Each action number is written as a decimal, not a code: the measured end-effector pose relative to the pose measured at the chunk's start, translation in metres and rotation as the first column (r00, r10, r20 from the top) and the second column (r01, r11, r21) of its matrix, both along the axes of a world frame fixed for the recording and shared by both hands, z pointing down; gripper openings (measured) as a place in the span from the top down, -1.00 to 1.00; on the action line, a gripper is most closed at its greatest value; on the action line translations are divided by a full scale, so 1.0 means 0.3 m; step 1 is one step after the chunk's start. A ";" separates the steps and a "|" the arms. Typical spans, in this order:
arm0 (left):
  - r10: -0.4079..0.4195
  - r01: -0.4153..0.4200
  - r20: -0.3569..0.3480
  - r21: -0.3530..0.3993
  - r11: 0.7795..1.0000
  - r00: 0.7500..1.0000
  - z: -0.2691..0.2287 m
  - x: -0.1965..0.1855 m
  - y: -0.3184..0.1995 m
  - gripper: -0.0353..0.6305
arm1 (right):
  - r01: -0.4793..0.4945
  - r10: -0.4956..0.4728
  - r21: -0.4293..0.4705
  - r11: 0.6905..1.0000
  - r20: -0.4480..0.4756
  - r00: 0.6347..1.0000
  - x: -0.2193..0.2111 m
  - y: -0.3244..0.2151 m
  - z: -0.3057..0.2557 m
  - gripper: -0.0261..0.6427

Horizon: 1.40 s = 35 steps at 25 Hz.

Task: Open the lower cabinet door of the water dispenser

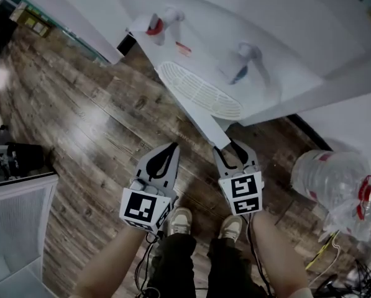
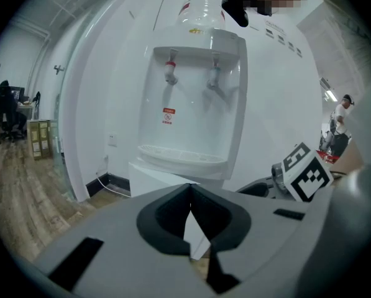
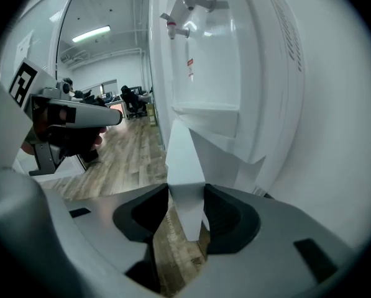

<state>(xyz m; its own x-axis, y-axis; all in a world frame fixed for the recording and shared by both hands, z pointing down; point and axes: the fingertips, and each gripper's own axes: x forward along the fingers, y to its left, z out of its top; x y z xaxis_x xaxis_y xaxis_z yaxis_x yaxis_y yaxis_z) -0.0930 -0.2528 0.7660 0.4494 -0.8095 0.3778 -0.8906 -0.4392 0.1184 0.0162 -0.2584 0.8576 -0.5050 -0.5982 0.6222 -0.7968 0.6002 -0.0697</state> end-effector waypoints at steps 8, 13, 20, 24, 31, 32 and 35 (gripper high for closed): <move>-0.094 0.094 0.006 -0.099 0.991 0.996 -0.019 -0.206 0.111 0.88 | 0.040 -0.040 -0.144 0.989 0.003 0.999 -0.172 0.134 0.000 0.37; -0.142 0.143 0.018 -0.127 0.982 0.990 -0.051 -0.334 0.146 0.88 | 0.071 -0.069 -0.220 0.973 0.015 0.997 -0.304 0.189 -0.016 0.38; -0.240 0.241 0.026 -0.137 0.961 0.971 -0.076 -0.552 0.166 0.88 | 0.138 -0.133 -0.270 0.953 0.035 0.990 -0.503 0.217 -0.037 0.34; -0.283 0.286 0.046 -0.158 0.945 0.958 -0.052 -0.666 0.206 0.88 | 0.181 -0.173 -0.282 0.942 0.052 0.984 -0.619 0.224 -0.042 0.35; -0.342 0.346 0.057 -0.179 0.921 0.938 -0.041 -0.815 0.258 0.88 | 0.274 -0.264 -0.284 0.919 0.072 0.962 -0.836 0.208 -0.040 0.28; -0.347 0.351 0.058 -0.180 0.919 0.936 -0.044 -0.829 0.264 0.88 | 0.286 -0.275 -0.282 0.916 0.080 0.958 -0.865 0.200 -0.041 0.27; -0.355 0.359 0.058 -0.177 0.916 0.933 -0.057 -0.860 0.272 0.88 | 0.319 -0.308 -0.261 0.911 0.084 0.948 -0.937 0.173 -0.045 0.26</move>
